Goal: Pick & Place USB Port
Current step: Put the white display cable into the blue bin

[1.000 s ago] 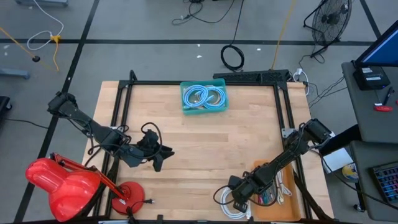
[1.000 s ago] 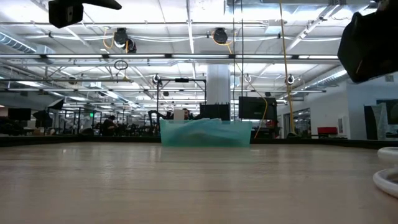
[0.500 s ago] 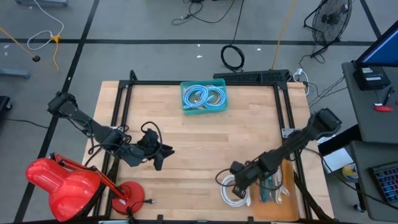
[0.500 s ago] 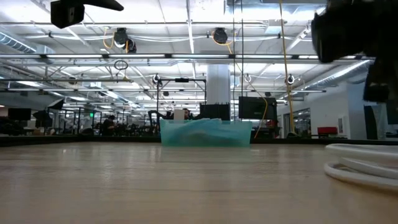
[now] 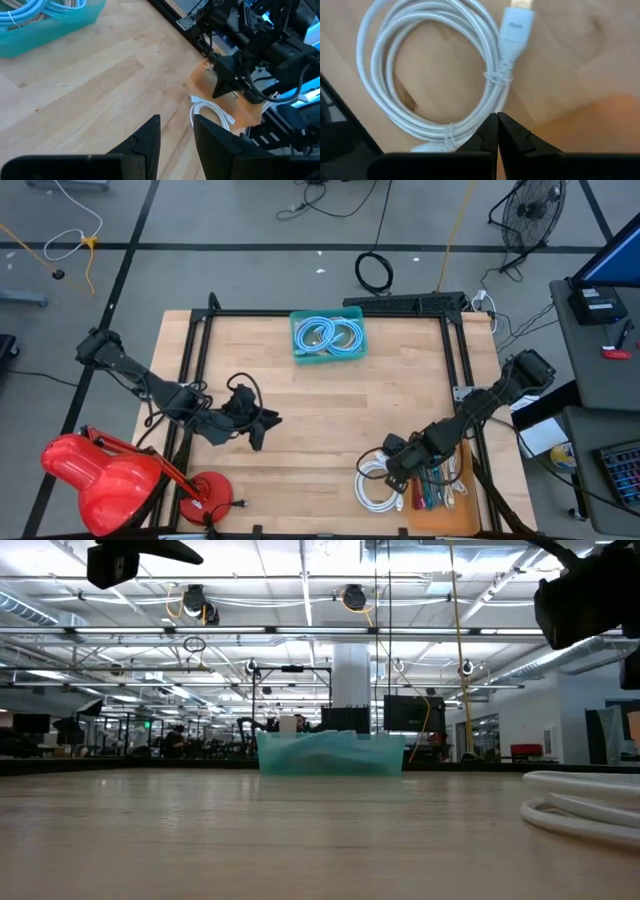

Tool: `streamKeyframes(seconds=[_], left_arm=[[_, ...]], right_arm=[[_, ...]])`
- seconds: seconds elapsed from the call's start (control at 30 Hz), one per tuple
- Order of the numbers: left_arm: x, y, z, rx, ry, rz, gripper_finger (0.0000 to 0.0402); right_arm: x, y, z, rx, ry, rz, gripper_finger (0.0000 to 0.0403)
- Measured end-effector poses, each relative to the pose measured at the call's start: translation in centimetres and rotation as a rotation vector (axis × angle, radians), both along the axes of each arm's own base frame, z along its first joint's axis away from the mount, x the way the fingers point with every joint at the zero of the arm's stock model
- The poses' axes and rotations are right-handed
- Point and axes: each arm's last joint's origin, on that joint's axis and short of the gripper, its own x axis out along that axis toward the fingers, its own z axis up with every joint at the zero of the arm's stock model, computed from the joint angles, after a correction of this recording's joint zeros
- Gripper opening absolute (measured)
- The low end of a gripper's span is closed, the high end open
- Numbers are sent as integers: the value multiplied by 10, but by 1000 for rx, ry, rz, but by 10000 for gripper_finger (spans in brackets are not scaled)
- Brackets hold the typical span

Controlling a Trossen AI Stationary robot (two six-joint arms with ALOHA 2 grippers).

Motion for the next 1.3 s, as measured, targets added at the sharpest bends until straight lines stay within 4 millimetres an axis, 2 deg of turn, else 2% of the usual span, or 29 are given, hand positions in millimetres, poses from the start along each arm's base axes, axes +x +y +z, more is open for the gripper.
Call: streamKeyframes(seconds=[0.1,0.23,0.43,0.6,0.7,0.9,1.17,1.3], left_arm=[[1,2,0,0,0,10,117],[3,5,0,2,1,23,117],[3,6,0,0,1,27,117],[3,6,0,0,1,27,117],[3,6,0,-3,0,28,117],[3,6,0,-6,0,28,117],[3,6,0,-7,1,24,117],[3,6,0,-7,4,18,117]], right_arm=[[-1,-3,0,-24,9,35,0],[7,-1,2,9,-79,93,16],[12,-2,4,0,-140,179,81],[13,-6,4,-74,-196,390,140],[11,-11,2,-132,-173,434,162],[15,-19,-10,-181,-95,433,171],[25,-5,-49,-54,20,453,172],[24,-2,-52,-80,28,443,171]])
